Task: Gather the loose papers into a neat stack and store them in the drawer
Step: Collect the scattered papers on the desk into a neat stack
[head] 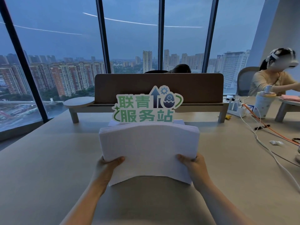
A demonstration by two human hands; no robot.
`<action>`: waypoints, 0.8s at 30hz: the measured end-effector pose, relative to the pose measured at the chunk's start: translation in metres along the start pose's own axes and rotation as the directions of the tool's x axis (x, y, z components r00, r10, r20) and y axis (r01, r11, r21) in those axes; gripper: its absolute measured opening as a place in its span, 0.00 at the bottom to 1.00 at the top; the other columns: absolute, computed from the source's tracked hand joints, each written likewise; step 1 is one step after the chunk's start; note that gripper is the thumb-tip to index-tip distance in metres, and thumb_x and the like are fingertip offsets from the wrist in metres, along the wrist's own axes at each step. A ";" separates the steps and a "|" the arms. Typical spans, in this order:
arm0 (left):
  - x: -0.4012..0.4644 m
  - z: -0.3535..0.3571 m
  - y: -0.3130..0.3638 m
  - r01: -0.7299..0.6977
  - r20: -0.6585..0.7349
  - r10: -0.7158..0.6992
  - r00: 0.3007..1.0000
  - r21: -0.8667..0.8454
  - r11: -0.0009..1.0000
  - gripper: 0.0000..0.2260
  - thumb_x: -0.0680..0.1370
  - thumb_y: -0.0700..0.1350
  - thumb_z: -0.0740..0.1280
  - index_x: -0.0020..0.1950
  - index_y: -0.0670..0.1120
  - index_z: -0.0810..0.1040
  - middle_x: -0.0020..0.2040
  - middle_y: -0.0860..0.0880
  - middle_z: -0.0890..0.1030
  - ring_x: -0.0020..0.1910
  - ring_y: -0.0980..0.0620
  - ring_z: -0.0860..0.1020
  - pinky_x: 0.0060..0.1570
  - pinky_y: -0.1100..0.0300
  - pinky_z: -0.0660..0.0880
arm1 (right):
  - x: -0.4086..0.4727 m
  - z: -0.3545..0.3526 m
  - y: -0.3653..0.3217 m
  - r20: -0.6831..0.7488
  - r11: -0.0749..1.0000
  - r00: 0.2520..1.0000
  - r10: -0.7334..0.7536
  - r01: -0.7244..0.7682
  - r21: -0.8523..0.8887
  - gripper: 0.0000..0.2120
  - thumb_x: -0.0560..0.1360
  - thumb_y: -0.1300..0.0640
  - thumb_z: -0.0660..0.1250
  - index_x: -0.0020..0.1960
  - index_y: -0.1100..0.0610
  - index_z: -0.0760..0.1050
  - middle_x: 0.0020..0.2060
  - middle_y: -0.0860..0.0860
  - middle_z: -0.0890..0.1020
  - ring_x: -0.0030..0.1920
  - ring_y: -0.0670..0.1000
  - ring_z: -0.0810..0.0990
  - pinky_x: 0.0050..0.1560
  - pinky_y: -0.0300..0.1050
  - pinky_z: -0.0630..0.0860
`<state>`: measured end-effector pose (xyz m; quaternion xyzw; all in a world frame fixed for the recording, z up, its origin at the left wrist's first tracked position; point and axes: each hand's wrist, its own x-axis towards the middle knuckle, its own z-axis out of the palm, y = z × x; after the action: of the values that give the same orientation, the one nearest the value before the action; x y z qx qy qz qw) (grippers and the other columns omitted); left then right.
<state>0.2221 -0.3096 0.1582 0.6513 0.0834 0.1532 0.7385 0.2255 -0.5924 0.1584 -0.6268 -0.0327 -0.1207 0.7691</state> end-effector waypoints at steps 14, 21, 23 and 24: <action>0.000 -0.026 -0.022 0.069 0.052 -0.075 0.996 0.108 0.992 0.09 0.67 0.33 0.76 0.41 0.45 0.81 0.29 0.58 0.84 0.34 0.56 0.81 0.32 0.70 0.77 | -0.002 -0.004 0.036 0.082 0.974 0.987 0.136 -0.118 -0.194 0.20 0.66 0.63 0.75 0.58 0.63 0.80 0.51 0.57 0.86 0.54 0.60 0.84 0.56 0.58 0.80; -0.001 -0.027 -0.019 0.065 0.015 -0.067 0.998 0.110 0.992 0.13 0.68 0.26 0.72 0.40 0.44 0.79 0.28 0.59 0.83 0.28 0.64 0.80 0.29 0.72 0.75 | -0.005 0.007 0.033 0.035 0.963 0.995 0.091 -0.079 -0.256 0.16 0.73 0.69 0.70 0.54 0.51 0.81 0.49 0.48 0.86 0.52 0.50 0.84 0.54 0.52 0.80; -0.005 -0.032 -0.011 0.049 -0.011 -0.048 0.999 0.103 0.993 0.13 0.68 0.27 0.72 0.40 0.45 0.78 0.26 0.60 0.82 0.27 0.66 0.79 0.27 0.73 0.74 | -0.005 0.016 0.030 0.029 0.966 0.997 0.068 -0.058 -0.253 0.18 0.72 0.70 0.70 0.52 0.49 0.81 0.49 0.47 0.86 0.52 0.50 0.84 0.53 0.51 0.79; -0.007 -0.037 -0.007 0.036 -0.020 -0.034 0.999 0.098 0.995 0.13 0.69 0.27 0.72 0.41 0.45 0.78 0.26 0.61 0.82 0.27 0.66 0.79 0.27 0.73 0.74 | -0.004 0.022 0.029 0.026 0.968 0.998 0.062 -0.053 -0.245 0.17 0.72 0.70 0.70 0.51 0.49 0.81 0.49 0.48 0.86 0.52 0.52 0.84 0.53 0.53 0.80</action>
<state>0.2043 -0.2783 0.1457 0.6839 0.1089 0.1420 0.7073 0.2306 -0.5649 0.1349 -0.7193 -0.0122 -0.0910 0.6886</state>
